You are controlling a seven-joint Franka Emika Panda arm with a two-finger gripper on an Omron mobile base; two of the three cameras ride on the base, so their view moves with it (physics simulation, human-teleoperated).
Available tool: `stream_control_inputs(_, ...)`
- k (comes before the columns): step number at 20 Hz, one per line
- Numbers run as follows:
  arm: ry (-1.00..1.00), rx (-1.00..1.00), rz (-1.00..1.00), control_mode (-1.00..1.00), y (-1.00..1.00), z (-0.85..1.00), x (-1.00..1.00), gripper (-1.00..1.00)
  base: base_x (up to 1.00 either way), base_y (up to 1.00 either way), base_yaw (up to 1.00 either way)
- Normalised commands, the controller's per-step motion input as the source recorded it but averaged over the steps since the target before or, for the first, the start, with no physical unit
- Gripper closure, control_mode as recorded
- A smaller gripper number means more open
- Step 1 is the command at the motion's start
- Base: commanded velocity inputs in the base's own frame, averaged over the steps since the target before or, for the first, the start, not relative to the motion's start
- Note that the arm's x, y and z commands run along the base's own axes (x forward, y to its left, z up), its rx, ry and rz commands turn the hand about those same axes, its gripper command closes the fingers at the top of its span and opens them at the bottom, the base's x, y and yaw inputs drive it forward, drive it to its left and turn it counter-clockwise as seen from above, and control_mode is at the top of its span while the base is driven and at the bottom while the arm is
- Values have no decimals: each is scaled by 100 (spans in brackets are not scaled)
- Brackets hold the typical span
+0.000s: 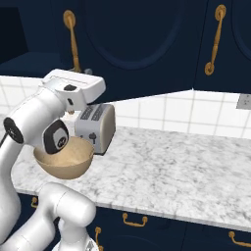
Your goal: Open the cabinet, pick up the bread from the cabinet and place it in the basket. Then move the basket to the dining counter.
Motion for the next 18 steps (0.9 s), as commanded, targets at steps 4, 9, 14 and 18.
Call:
stream_control_inputs(4,9,8,-6,-100,-72,10,-88,100,0,0,0)
stream_control_inputs(9,9,9,-8,-100,-67,5,-84,100,0,0,0)
stream_control_inputs(14,6,3,-8,-100,-31,3,-48,-100,0,0,0)
stream_control_inputs(18,0,0,0,-100,0,0,-19,-100,0,0,0)
